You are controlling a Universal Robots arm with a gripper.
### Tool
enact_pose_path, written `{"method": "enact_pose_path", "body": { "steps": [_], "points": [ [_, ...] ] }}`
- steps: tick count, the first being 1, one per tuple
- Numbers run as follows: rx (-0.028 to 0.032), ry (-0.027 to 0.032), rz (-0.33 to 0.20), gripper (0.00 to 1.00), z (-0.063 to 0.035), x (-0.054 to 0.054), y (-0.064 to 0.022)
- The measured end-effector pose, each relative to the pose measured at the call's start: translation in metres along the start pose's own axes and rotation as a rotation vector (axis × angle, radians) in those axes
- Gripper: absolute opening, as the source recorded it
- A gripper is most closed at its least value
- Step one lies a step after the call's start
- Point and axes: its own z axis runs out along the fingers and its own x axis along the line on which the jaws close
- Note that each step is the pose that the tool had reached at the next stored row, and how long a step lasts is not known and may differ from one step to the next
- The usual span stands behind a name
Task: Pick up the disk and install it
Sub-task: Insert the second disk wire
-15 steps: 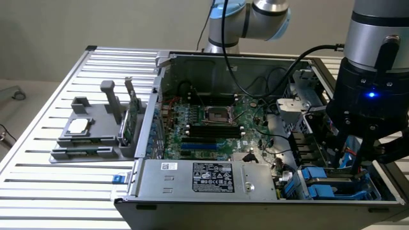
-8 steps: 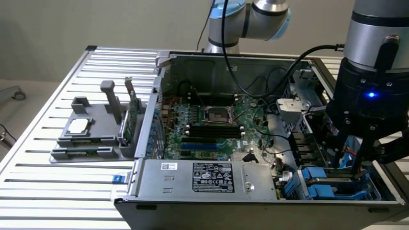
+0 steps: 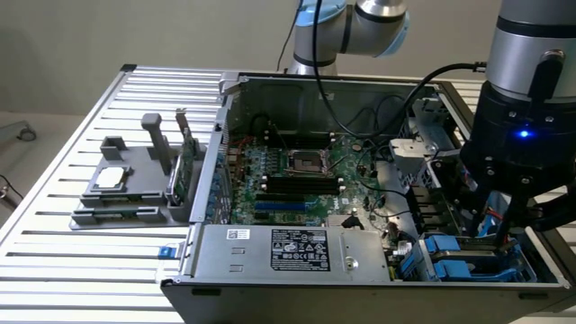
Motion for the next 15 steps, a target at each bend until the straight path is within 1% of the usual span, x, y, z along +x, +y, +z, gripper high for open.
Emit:
{"method": "enact_pose_path", "body": {
  "steps": [6,7,15],
  "points": [
    [-0.0194,0.0168,0.007,0.31,0.0016,-0.005,-0.0004],
    [-0.0209,0.0181,0.008,0.31,0.0018,-0.006,-0.0005],
    [-0.0197,0.0187,0.012,0.31,0.0065,-0.017,-0.0024]
  ]
}}
